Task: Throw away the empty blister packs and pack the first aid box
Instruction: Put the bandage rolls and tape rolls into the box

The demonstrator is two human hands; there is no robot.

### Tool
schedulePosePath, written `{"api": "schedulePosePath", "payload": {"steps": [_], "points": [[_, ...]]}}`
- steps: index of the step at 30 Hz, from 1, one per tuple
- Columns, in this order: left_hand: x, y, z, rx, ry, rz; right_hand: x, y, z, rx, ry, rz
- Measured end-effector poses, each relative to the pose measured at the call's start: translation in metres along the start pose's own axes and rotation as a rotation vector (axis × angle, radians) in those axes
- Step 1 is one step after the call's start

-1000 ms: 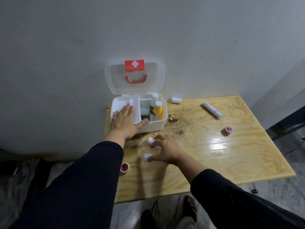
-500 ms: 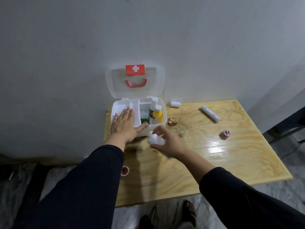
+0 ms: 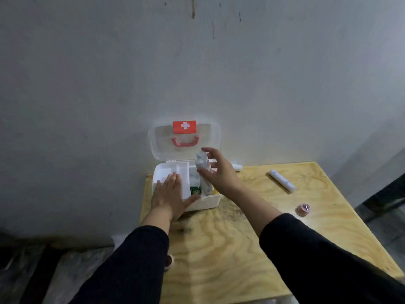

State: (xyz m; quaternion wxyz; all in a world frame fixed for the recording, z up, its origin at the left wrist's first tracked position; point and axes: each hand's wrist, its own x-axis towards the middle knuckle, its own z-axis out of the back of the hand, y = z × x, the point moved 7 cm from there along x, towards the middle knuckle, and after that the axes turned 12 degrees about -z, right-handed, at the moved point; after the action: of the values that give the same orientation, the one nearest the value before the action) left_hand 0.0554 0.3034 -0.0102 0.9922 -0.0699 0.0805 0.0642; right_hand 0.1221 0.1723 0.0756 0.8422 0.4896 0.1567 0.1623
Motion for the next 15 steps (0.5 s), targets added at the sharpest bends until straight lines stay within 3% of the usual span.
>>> {"api": "schedulePosePath", "payload": {"steps": [8, 15], "points": [[-0.003, 0.000, 0.000, -0.015, 0.038, 0.026, 0.005, -0.012, -0.035, -0.194, -0.055, 0.090], [-0.002, 0.004, -0.007, -0.039, 0.059, 0.028, 0.006, -0.031, -0.046, -0.308, 0.004, -0.055]]}}
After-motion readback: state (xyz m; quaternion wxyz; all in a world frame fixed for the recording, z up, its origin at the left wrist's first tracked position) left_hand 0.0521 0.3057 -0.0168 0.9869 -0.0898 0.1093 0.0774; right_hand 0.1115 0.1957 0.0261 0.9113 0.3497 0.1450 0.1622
